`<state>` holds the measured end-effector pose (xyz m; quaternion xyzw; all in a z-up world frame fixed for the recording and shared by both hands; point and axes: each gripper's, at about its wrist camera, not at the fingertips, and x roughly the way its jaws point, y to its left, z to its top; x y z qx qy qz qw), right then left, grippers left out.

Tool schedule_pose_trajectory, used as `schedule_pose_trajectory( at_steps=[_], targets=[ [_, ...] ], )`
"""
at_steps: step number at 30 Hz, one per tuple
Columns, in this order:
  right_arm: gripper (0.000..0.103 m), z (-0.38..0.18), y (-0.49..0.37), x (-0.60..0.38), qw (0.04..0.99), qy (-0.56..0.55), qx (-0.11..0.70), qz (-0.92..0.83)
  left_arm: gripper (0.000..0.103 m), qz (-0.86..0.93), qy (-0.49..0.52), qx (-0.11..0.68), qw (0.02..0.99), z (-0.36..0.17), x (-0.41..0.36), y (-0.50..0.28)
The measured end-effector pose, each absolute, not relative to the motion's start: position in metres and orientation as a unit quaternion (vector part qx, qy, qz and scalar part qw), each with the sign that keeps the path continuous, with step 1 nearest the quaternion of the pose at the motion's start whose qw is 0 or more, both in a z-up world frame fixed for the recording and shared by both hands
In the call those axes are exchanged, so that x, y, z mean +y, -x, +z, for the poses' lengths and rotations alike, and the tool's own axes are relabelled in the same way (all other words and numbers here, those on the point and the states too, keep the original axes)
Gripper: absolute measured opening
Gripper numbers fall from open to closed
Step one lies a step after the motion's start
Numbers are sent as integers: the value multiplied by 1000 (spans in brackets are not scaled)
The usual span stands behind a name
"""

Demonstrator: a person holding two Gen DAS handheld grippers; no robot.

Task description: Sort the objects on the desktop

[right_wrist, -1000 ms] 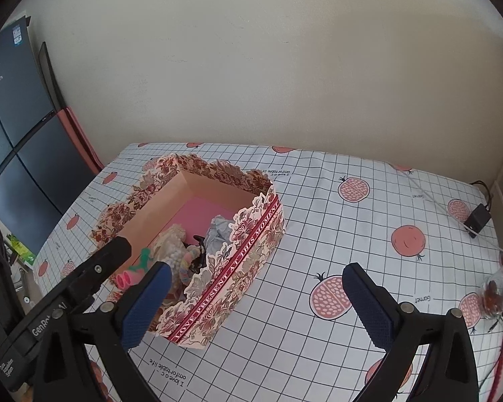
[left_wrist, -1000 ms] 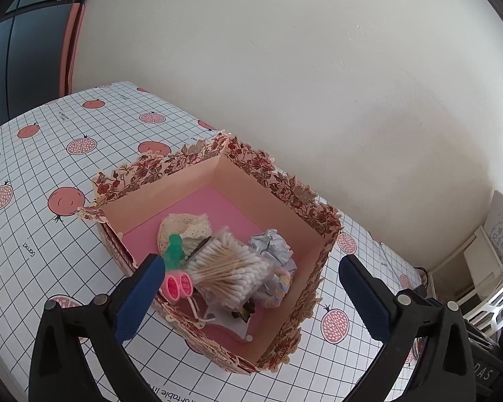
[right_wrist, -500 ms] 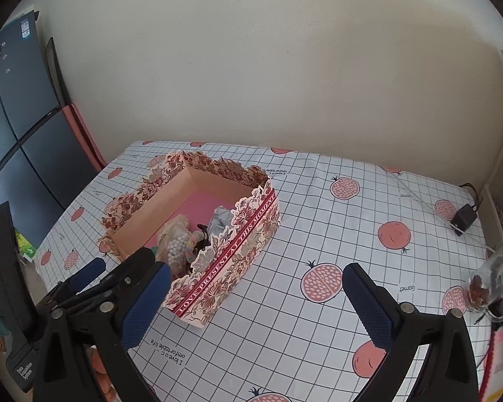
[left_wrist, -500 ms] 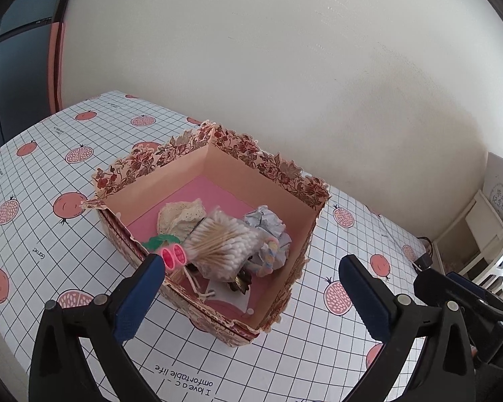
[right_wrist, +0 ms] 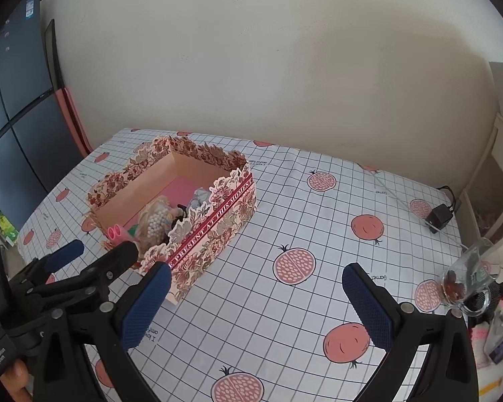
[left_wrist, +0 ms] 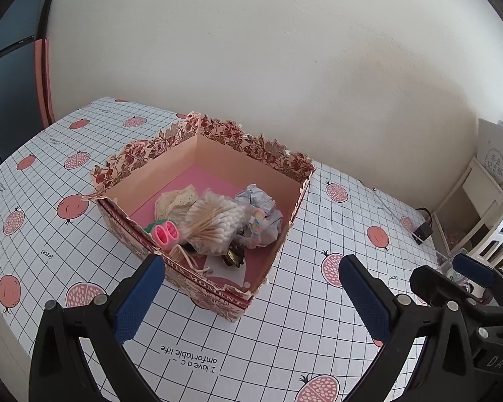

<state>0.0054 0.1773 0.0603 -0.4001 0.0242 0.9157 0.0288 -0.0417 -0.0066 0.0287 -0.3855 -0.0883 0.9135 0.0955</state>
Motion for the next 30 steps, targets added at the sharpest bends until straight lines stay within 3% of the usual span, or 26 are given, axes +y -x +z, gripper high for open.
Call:
schedule_pose_trajectory(
  at_steps=[30],
  targets=[
    [103, 56, -36, 187, 66, 367, 18, 928, 103, 917, 382, -42, 104, 28, 14, 25]
  ],
)
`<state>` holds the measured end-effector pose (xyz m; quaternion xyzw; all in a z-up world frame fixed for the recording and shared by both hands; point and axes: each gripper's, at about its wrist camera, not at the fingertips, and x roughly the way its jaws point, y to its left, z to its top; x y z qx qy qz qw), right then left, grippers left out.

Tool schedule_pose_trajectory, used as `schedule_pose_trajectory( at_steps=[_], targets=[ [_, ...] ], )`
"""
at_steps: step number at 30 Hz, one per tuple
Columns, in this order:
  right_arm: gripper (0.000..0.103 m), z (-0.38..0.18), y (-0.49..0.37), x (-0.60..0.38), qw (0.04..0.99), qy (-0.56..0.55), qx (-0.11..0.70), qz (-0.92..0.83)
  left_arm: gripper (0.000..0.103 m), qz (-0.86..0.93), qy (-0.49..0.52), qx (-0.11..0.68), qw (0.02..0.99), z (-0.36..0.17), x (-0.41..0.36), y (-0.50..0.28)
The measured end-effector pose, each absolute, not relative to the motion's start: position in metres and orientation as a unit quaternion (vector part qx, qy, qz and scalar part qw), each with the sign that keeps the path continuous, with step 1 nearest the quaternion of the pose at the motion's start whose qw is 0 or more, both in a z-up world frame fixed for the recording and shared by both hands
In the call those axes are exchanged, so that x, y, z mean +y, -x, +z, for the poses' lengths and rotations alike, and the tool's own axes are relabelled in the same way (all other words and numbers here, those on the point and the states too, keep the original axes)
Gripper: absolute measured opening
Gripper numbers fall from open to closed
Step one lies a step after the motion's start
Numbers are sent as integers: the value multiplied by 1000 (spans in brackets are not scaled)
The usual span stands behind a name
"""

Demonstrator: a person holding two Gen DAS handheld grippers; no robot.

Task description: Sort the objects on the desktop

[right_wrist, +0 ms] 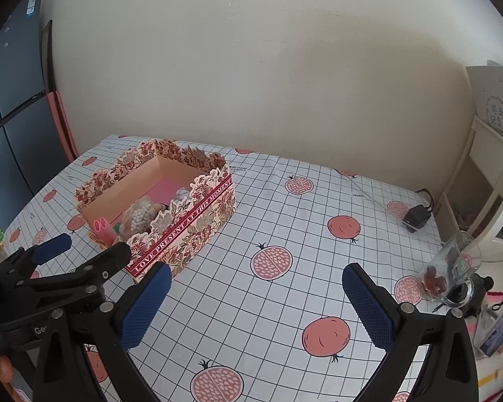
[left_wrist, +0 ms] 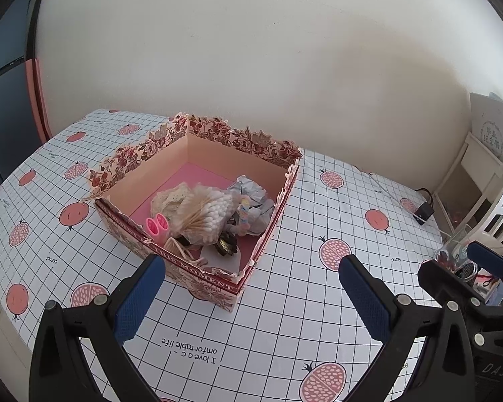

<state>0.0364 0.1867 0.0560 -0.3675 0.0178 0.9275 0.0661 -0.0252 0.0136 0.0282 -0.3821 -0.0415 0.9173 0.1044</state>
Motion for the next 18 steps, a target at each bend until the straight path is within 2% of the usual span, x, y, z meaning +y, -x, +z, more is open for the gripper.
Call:
schedule_pose_trajectory(
  at_steps=[18],
  targets=[
    [103, 54, -34, 188, 73, 365, 29, 928, 103, 922, 376, -36, 90, 29, 10, 24]
  ],
)
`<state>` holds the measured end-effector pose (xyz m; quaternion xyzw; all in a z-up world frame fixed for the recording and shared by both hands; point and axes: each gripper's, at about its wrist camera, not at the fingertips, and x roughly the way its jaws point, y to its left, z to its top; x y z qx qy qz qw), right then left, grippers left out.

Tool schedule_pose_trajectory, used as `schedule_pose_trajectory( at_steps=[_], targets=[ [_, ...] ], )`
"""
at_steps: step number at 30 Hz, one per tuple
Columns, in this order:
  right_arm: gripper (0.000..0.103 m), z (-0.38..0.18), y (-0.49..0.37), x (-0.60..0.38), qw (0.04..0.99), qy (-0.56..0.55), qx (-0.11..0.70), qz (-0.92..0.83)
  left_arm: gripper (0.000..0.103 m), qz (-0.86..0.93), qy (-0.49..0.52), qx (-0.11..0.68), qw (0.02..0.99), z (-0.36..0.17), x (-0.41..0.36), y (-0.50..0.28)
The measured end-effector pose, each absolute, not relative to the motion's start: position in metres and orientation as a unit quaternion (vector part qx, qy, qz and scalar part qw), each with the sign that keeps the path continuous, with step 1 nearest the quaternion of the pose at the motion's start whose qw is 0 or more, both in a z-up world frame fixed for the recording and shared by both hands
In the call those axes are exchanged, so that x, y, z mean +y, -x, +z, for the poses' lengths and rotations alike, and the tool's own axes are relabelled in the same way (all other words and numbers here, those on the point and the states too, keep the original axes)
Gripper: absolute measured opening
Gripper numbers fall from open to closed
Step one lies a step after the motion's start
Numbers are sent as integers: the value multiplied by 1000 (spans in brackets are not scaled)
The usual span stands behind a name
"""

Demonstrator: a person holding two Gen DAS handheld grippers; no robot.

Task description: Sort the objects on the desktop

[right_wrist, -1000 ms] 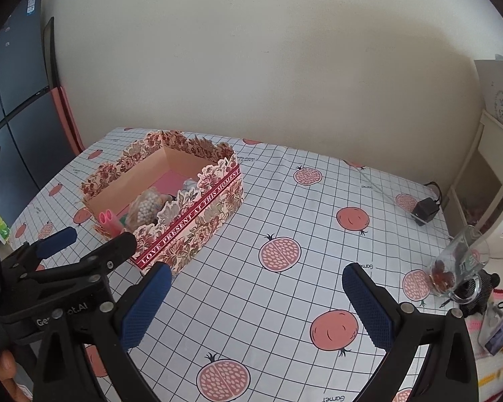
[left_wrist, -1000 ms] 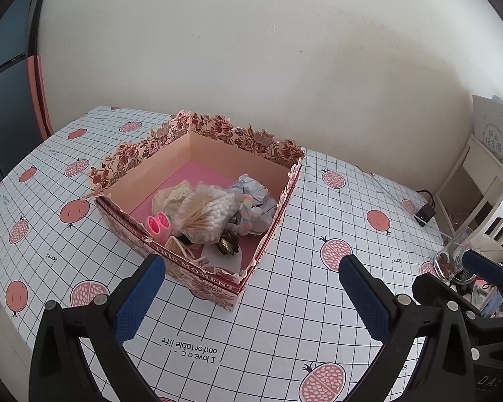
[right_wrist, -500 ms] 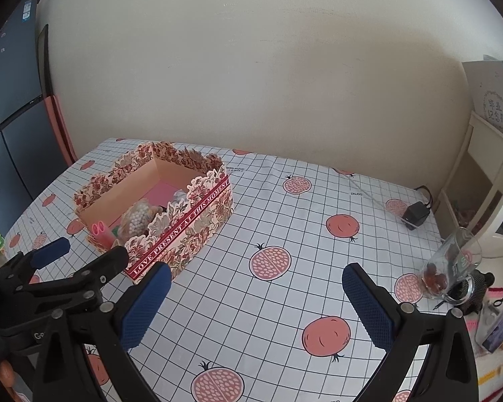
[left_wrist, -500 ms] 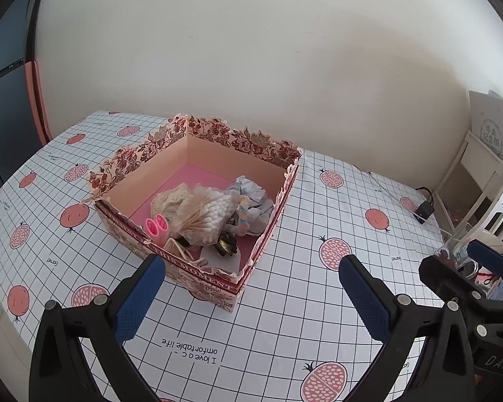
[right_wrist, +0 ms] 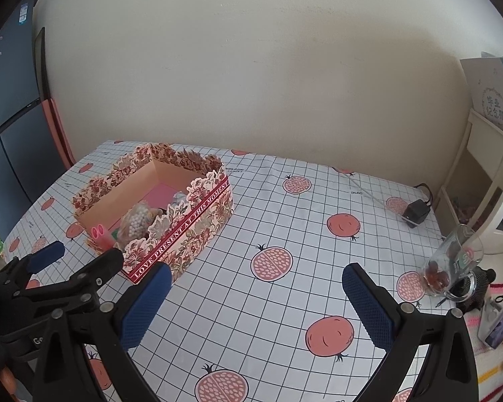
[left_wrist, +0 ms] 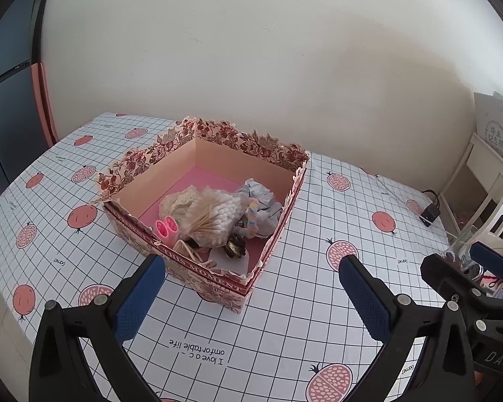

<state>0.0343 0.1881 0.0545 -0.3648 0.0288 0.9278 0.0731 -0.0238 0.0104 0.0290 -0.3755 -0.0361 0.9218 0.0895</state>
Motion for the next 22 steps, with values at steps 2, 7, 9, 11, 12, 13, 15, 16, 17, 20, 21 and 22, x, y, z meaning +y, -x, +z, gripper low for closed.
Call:
schedule_pose_trajectory(
  at_steps=[2, 7, 9, 11, 12, 13, 15, 16, 17, 20, 21, 22],
  targets=[
    [103, 55, -35, 188, 75, 364, 29, 928, 103, 922, 376, -37, 89, 29, 10, 24],
    [103, 54, -34, 188, 74, 366, 33, 927, 103, 922, 376, -35, 84, 29, 10, 24],
    [103, 53, -34, 189, 74, 366, 36, 927, 103, 923, 374, -34, 82, 29, 10, 23],
    [103, 54, -35, 188, 74, 365, 36, 927, 103, 924, 373, -34, 81, 30, 10, 22],
    [103, 54, -35, 188, 74, 364, 35, 928, 103, 924, 371, -34, 81, 30, 9, 22],
    [103, 54, -35, 187, 74, 363, 35, 928, 103, 925, 370, -35, 80, 30, 9, 22],
    [103, 55, -35, 188, 73, 362, 36, 929, 103, 925, 369, -35, 79, 31, 8, 21],
    [103, 54, -35, 188, 73, 362, 37, 928, 103, 926, 369, -35, 78, 31, 8, 21],
    [103, 54, -35, 187, 73, 363, 38, 928, 103, 926, 368, -34, 78, 31, 8, 21],
    [103, 54, -34, 188, 72, 364, 42, 928, 103, 925, 370, -34, 79, 31, 8, 22],
    [103, 53, -34, 187, 73, 364, 42, 927, 103, 924, 372, -35, 79, 31, 8, 23],
    [103, 53, -34, 187, 74, 364, 42, 927, 103, 924, 373, -35, 79, 30, 9, 24]
  ],
)
